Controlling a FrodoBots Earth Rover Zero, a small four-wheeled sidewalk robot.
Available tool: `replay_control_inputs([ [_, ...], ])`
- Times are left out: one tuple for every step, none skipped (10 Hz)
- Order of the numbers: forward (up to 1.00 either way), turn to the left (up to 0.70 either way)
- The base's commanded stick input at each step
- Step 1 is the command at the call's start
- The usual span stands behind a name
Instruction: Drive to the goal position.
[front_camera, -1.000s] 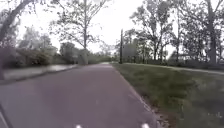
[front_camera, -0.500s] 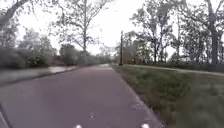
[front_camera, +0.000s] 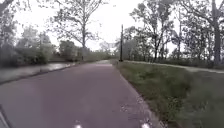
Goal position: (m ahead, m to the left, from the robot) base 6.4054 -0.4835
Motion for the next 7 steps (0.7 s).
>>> replay_control_inputs([
  [1.0,0.0],
  [1.0,0.0],
  [1.0,0.0],
  [1.0,0.0],
  [1.0,0.0],
  [1.0,0.0],
  [1.0,0.0],
])
